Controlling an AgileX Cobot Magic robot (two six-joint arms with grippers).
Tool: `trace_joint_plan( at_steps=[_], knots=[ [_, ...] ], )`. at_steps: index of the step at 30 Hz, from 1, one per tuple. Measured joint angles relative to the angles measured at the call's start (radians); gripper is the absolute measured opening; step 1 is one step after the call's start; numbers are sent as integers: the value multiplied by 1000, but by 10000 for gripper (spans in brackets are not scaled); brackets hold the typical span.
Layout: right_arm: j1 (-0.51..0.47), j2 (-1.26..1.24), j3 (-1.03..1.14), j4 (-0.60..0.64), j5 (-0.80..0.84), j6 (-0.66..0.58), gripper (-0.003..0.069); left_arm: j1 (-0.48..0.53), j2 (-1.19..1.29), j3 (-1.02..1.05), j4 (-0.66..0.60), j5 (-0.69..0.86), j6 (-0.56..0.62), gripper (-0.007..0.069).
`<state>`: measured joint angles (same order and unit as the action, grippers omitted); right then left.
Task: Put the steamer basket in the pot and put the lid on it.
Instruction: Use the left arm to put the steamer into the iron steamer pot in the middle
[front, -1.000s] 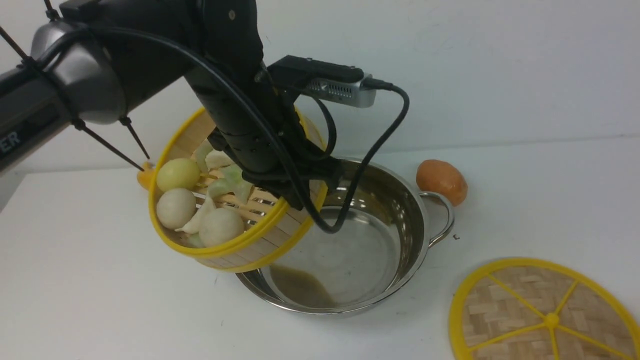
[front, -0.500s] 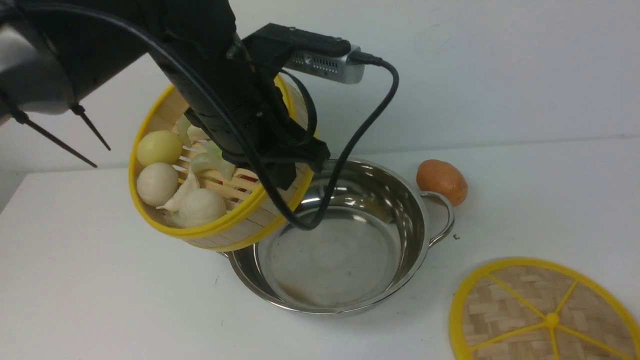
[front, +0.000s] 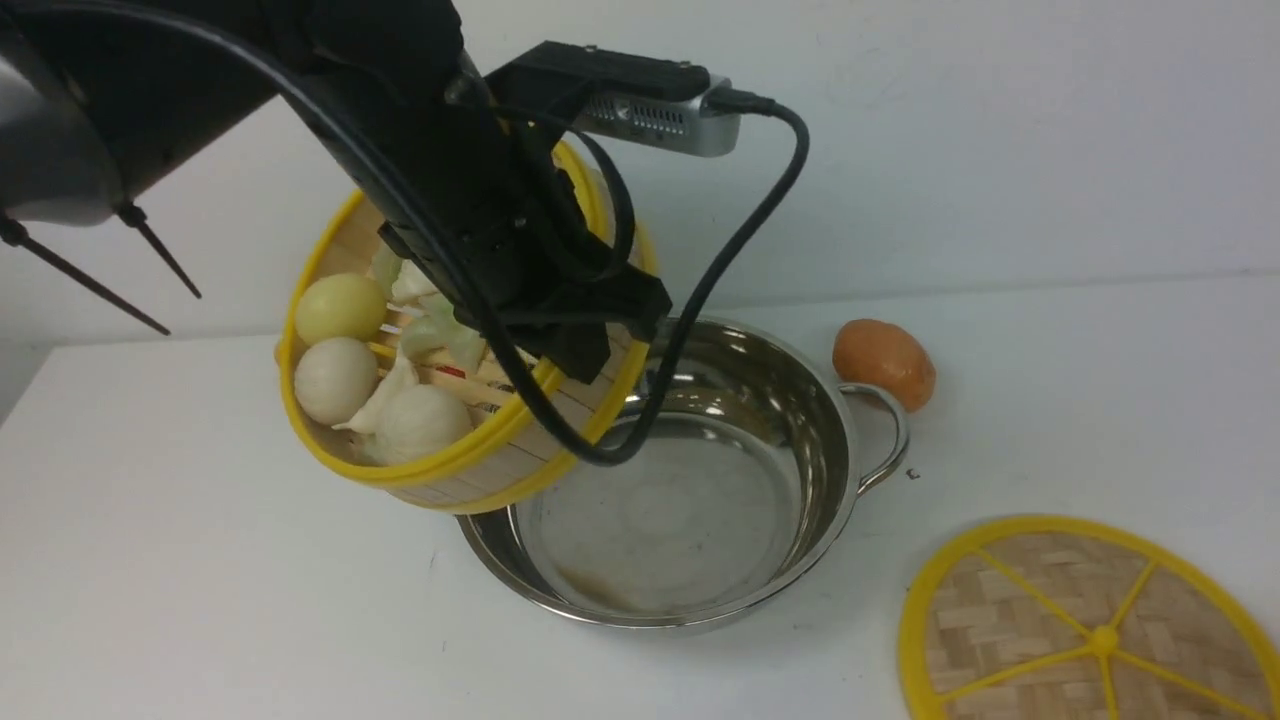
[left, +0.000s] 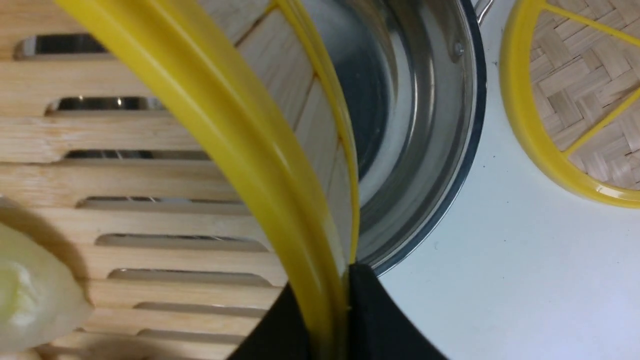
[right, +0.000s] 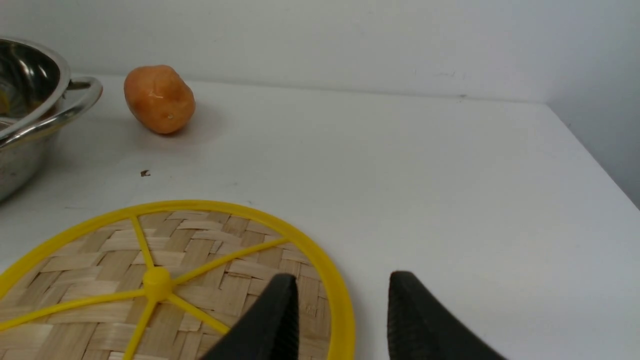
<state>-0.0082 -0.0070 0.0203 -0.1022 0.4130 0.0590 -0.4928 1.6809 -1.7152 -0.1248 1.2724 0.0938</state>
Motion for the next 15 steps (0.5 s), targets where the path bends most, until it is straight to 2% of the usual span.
trace_joint_plan(
  at_steps=[8, 15],
  knots=[
    [0, 0, 0, 0, 0, 0, 241, 0, -72, 30, -3, 4, 9, 48],
    [0, 0, 0, 0, 0, 0, 241, 0, -136, 157, -3, 6, 18, 48]
  ],
)
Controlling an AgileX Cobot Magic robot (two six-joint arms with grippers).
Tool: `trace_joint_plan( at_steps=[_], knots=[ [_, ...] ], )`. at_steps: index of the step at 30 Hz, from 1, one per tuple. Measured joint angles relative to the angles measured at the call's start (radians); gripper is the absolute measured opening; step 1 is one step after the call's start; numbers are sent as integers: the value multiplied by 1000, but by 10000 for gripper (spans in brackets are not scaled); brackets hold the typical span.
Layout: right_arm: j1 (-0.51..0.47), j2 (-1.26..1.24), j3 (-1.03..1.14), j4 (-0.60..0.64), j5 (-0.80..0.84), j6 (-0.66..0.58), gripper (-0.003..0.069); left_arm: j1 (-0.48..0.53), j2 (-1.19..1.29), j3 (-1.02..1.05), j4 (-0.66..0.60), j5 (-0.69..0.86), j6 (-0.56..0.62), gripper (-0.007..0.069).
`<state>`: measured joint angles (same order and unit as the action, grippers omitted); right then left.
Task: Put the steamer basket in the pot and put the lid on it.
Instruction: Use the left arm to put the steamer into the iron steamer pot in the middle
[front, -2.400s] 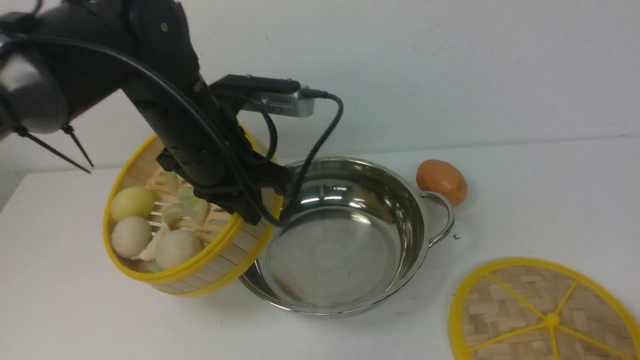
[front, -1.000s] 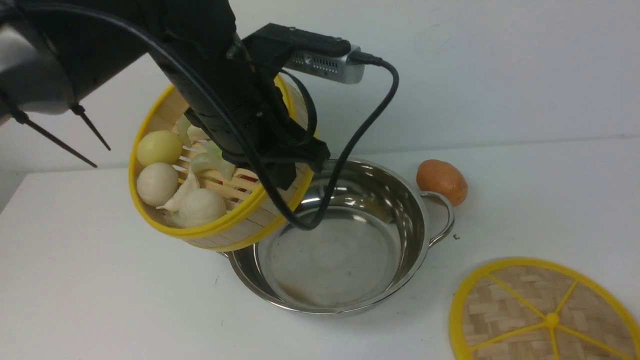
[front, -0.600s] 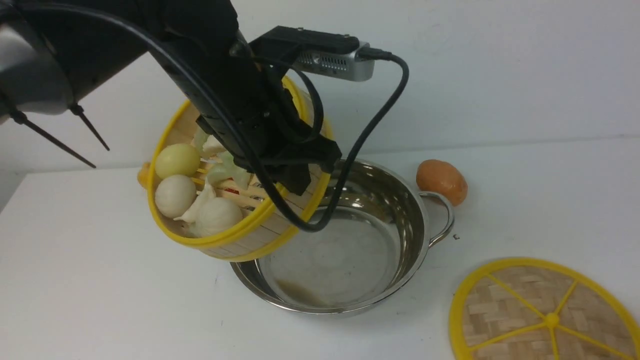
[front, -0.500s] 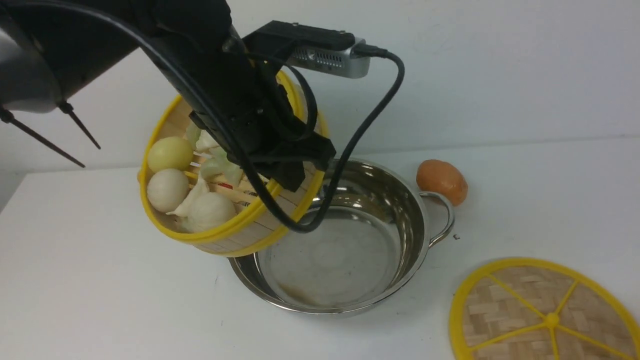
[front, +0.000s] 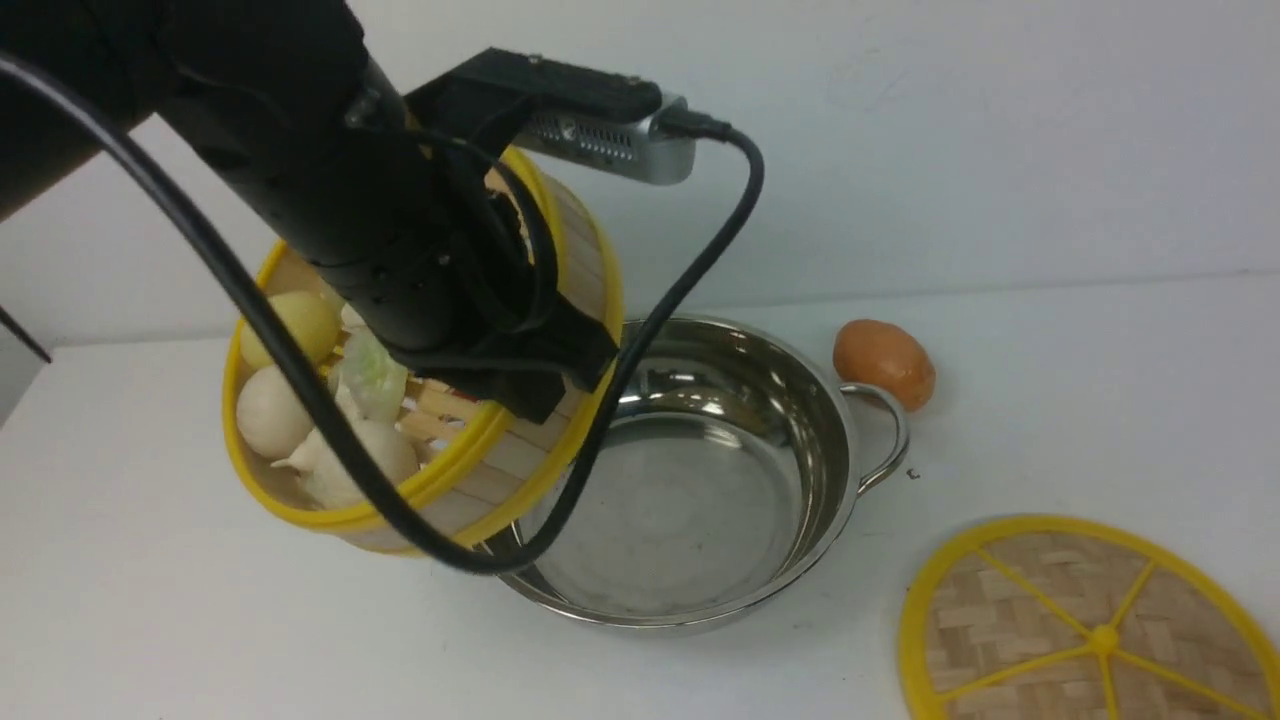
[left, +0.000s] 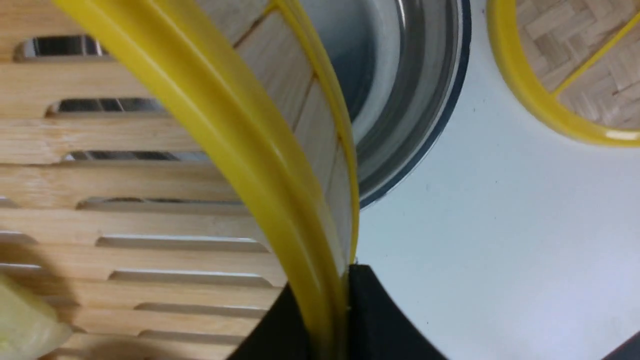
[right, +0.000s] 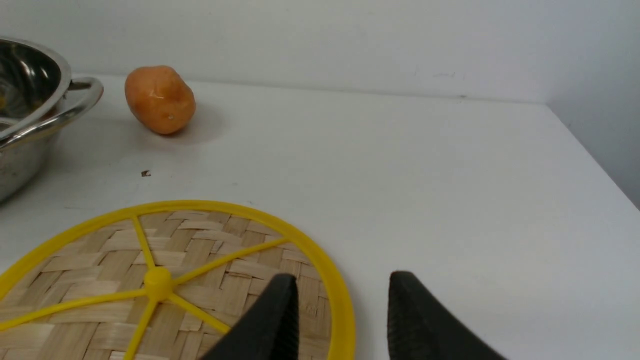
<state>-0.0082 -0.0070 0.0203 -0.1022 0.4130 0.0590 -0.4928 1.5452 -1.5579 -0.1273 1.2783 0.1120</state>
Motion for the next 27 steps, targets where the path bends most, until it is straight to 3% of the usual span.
trace_joint_plan(
  at_steps=[13, 27],
  knots=[
    [0, 0, 0, 0, 0, 0, 241, 0, -45, 45, 8, -1, 10, 48],
    [0, 0, 0, 0, 0, 0, 241, 0, 177, -63, -45, -9, 53, 48]
  ],
)
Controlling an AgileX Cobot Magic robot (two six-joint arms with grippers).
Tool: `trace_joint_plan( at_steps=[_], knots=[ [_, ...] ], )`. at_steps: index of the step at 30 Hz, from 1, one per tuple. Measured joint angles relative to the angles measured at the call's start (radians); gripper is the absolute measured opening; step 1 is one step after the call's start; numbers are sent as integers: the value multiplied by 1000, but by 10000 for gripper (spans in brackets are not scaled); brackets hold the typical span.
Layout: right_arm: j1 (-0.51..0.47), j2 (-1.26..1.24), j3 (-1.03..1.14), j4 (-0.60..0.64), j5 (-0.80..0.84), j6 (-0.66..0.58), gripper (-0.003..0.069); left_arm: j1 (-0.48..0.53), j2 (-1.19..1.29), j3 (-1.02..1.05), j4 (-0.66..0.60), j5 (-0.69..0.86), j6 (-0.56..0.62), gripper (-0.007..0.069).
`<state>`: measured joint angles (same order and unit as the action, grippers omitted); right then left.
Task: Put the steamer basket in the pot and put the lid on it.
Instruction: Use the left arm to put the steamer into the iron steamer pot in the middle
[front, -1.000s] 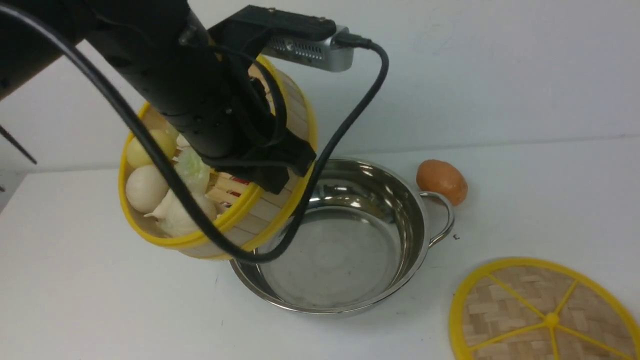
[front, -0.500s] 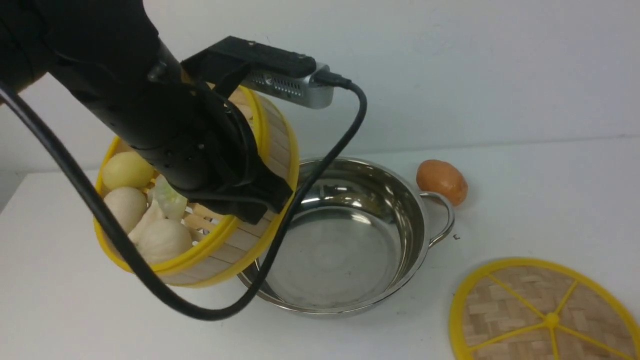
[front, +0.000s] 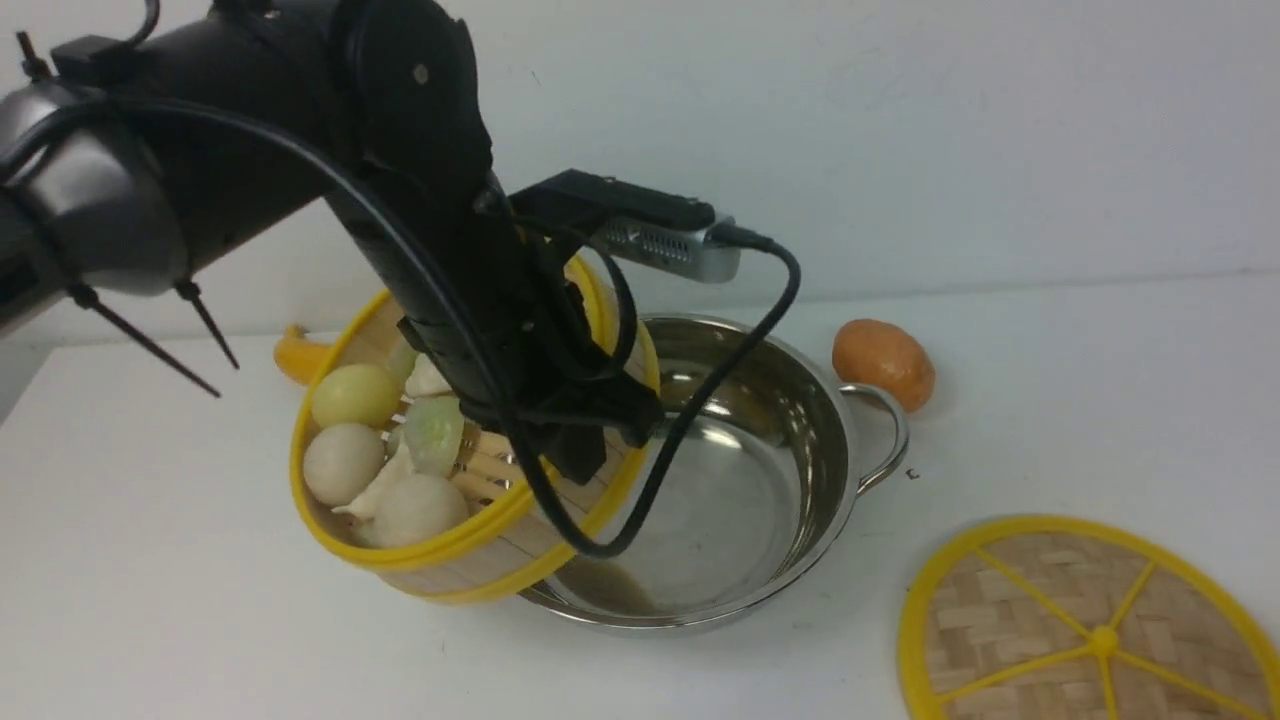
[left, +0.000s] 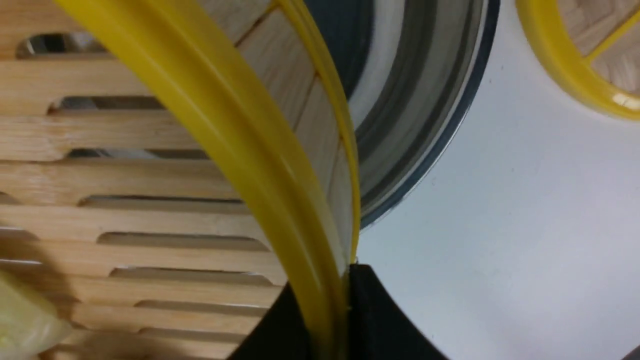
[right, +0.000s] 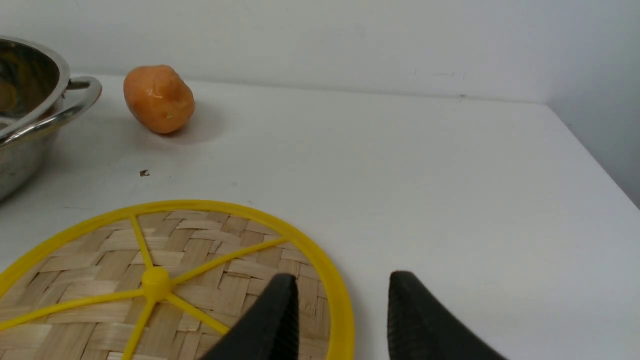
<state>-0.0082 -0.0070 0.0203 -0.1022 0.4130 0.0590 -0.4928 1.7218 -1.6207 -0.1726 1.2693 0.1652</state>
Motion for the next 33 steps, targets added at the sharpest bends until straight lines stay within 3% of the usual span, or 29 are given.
trace_joint_plan(
  at_steps=[19, 33],
  knots=[
    [0, 0, 0, 0, 0, 0, 241, -7, 25, -65, -46, -10, 15, 48],
    [0, 0, 0, 0, -1, 0, 241, -164, 116, -184, 23, -3, 24, 48]
  ],
)
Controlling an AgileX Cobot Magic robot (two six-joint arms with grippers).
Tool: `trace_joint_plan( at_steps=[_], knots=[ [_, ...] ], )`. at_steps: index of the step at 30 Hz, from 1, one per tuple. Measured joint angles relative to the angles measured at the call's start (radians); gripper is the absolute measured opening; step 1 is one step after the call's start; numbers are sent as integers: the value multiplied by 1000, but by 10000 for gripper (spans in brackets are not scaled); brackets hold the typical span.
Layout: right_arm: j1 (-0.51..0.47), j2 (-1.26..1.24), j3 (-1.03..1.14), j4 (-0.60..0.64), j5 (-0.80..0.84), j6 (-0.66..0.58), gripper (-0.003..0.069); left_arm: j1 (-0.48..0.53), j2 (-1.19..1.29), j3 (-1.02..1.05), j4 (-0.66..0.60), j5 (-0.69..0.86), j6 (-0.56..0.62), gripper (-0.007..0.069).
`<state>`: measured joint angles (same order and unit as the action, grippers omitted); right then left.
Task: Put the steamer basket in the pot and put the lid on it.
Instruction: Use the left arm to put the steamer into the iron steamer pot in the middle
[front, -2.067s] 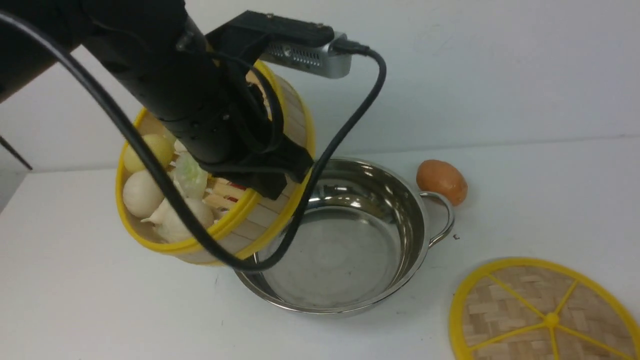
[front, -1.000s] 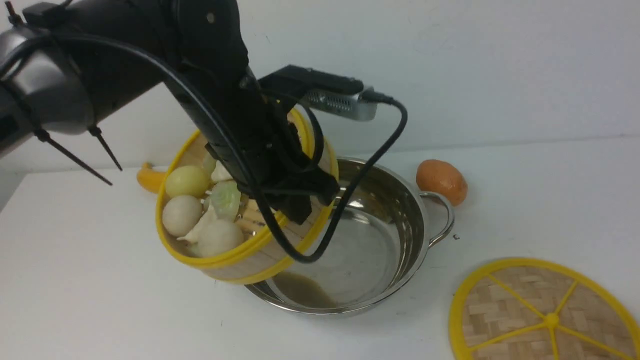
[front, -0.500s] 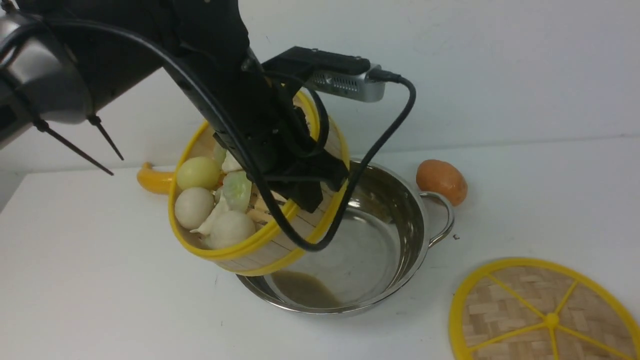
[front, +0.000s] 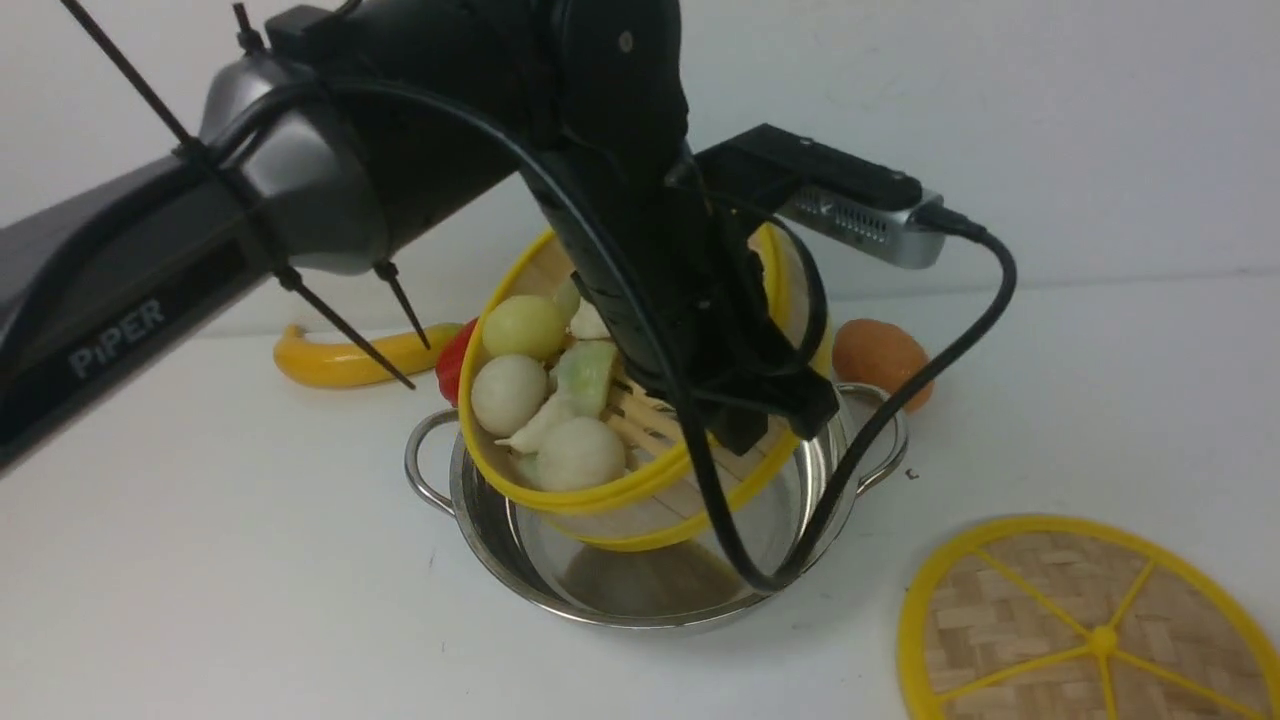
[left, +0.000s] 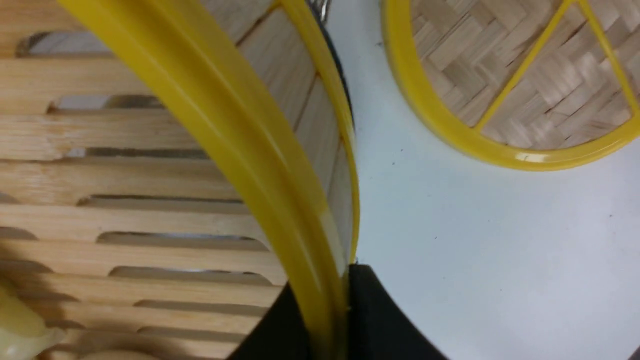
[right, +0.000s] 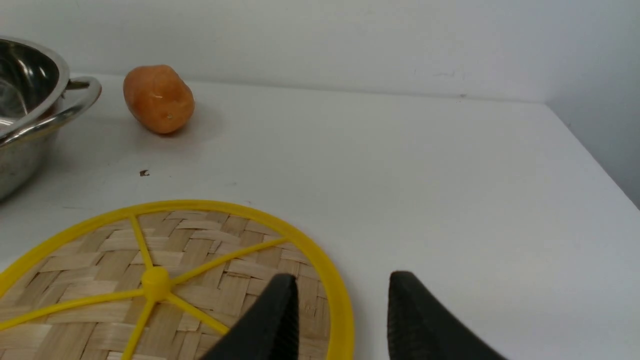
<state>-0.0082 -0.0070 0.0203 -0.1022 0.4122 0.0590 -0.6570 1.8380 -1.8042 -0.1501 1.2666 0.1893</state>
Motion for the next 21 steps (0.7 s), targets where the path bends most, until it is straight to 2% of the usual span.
trace_joint_plan(
  at_steps=[21],
  knots=[
    [0, 0, 0, 0, 0, 0, 241, 2, 101, -2, 62, 0, -13, 48]
  ],
)
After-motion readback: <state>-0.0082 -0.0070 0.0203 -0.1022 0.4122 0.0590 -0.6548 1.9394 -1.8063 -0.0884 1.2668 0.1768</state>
